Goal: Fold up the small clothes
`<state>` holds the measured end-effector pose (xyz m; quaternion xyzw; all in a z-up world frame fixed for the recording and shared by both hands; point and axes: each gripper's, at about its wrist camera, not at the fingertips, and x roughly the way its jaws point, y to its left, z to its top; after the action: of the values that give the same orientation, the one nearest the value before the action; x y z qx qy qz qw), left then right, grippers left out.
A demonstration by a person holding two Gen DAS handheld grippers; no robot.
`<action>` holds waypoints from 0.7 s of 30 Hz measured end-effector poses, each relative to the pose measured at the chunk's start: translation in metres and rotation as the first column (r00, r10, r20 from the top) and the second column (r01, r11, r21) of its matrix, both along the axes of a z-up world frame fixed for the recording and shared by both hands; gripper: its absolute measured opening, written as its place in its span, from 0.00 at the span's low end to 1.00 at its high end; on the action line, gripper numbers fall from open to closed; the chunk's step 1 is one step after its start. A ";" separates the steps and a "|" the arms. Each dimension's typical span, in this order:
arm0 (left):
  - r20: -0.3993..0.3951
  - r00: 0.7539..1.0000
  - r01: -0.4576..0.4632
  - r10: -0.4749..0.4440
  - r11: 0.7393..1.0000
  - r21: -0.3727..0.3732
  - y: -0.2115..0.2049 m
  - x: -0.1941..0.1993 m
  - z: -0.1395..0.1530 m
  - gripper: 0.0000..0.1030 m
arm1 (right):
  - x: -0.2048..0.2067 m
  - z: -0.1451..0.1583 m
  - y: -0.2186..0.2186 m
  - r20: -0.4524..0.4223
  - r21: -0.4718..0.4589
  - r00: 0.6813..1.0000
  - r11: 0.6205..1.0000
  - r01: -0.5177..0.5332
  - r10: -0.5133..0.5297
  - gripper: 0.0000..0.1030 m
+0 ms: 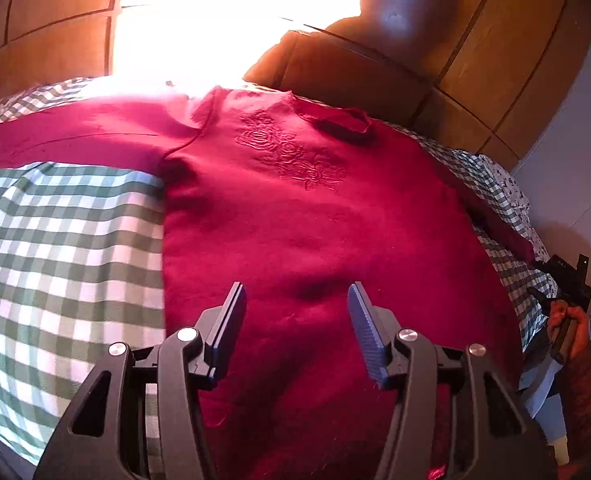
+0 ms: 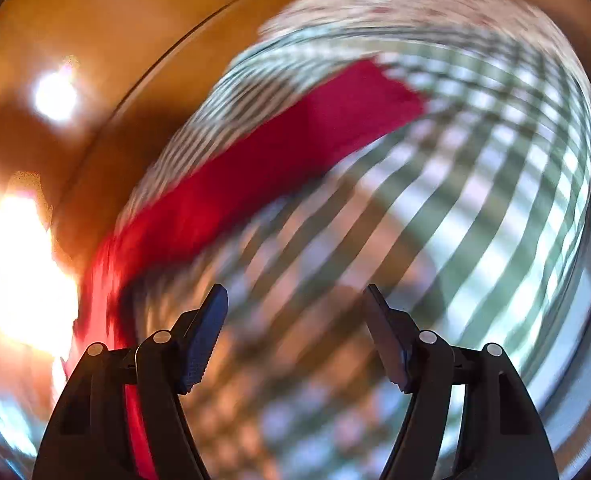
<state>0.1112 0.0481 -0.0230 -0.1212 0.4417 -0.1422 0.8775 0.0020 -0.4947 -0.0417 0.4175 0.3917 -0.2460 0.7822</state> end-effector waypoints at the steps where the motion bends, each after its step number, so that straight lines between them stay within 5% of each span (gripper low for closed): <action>1: -0.008 1.000 0.007 -0.007 1.000 -0.001 -0.009 0.007 -0.002 0.53 | 0.003 -0.005 -0.018 0.027 0.041 0.998 0.998 0.056 -0.057 0.67; 6: -0.060 0.997 0.059 -0.057 0.998 0.023 -0.040 0.017 -0.019 0.53 | 0.044 -0.014 -0.061 0.027 0.053 0.991 0.990 0.132 -0.134 0.65; 8: -0.075 0.995 0.076 -0.073 0.996 0.046 -0.047 0.017 -0.024 0.56 | 0.060 -0.015 -0.067 -0.026 0.005 0.995 0.995 0.100 -0.100 0.24; 10: -0.076 0.994 0.086 -0.082 0.994 0.062 -0.052 0.018 -0.026 0.56 | 0.080 -0.014 -0.072 -0.144 -0.104 0.987 0.993 0.050 -0.064 0.07; 13: -0.083 0.993 0.094 -0.089 0.994 0.064 -0.051 0.017 -0.029 0.56 | 0.094 -0.003 -0.097 -0.204 -0.239 0.974 0.970 0.052 -0.102 0.07; 15: -0.084 0.992 0.094 -0.089 0.994 0.058 -0.051 0.019 -0.029 0.58 | 0.100 0.000 -0.107 -0.203 -0.248 0.973 0.967 0.054 -0.107 0.06; 21: -0.084 0.993 0.087 -0.088 0.996 -0.018 -0.045 0.020 -0.027 0.61 | 0.153 0.045 -0.062 -0.111 -0.285 0.990 0.951 -0.118 0.090 0.06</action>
<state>0.1312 0.0033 -0.0497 -0.1141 0.4823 -0.1785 0.8500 0.1549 -0.5569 0.0029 0.2644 0.4104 -0.2792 0.8269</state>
